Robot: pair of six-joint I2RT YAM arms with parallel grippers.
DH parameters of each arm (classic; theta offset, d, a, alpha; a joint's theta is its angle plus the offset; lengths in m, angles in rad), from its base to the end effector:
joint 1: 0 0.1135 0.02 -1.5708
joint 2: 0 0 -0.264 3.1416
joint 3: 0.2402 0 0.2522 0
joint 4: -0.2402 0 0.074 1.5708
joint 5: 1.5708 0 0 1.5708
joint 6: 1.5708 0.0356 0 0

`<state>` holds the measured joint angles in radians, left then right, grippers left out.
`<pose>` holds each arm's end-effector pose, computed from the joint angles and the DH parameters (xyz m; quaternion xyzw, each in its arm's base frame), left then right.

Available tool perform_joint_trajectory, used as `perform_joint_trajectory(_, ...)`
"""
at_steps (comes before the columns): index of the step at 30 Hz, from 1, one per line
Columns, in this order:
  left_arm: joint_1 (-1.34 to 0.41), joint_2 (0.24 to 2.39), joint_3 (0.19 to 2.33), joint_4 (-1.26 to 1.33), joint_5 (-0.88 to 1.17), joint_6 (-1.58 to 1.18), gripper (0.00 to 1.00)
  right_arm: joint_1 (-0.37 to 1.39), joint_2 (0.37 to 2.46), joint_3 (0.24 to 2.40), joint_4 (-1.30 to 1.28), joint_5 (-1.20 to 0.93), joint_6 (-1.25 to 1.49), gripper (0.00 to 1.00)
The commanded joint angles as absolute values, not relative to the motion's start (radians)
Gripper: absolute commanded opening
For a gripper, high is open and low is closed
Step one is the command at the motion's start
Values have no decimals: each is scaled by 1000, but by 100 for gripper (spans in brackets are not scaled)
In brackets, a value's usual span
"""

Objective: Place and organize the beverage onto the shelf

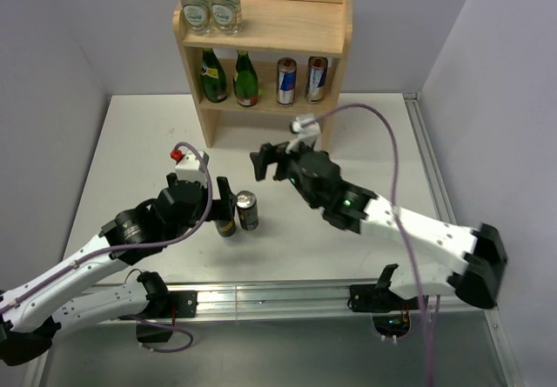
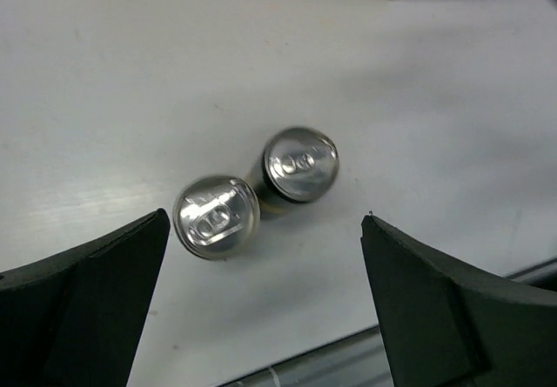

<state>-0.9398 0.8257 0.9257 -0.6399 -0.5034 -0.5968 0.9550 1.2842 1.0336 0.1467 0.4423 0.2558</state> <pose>0.1135 -0.1263 0.3376 0.0229 0.8512 -0.1759 0.4939 0.1875 0.2387 0.3531 -0.1103 0.7312 0.2377 0.6298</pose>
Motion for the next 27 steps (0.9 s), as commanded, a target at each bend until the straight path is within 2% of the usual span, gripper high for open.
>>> perform_joint_trajectory(1,-995,739,864,-666,-433,-756,99,1018,1064,861,117,495,379,100)
perform_joint_trajectory(4,-1054,741,821,-675,-463,-848,99,1075,959,766,65,483,448,100)
perform_joint_trajectory(6,-1120,756,818,-702,-552,-929,99,1104,934,741,28,477,480,100)
perform_joint_trajectory(11,-1267,818,813,-778,-736,-1092,99,1183,949,681,-15,476,528,100)
perform_joint_trajectory(15,-1342,885,744,-770,-842,-1245,99,1200,956,598,53,422,595,100)
perform_joint_trajectory(20,-1417,977,672,-782,-926,-1405,99,1200,1021,555,106,391,618,100)
perform_joint_trajectory(27,-1417,1048,626,-842,-1077,-1592,99,1200,1175,575,233,385,604,100)
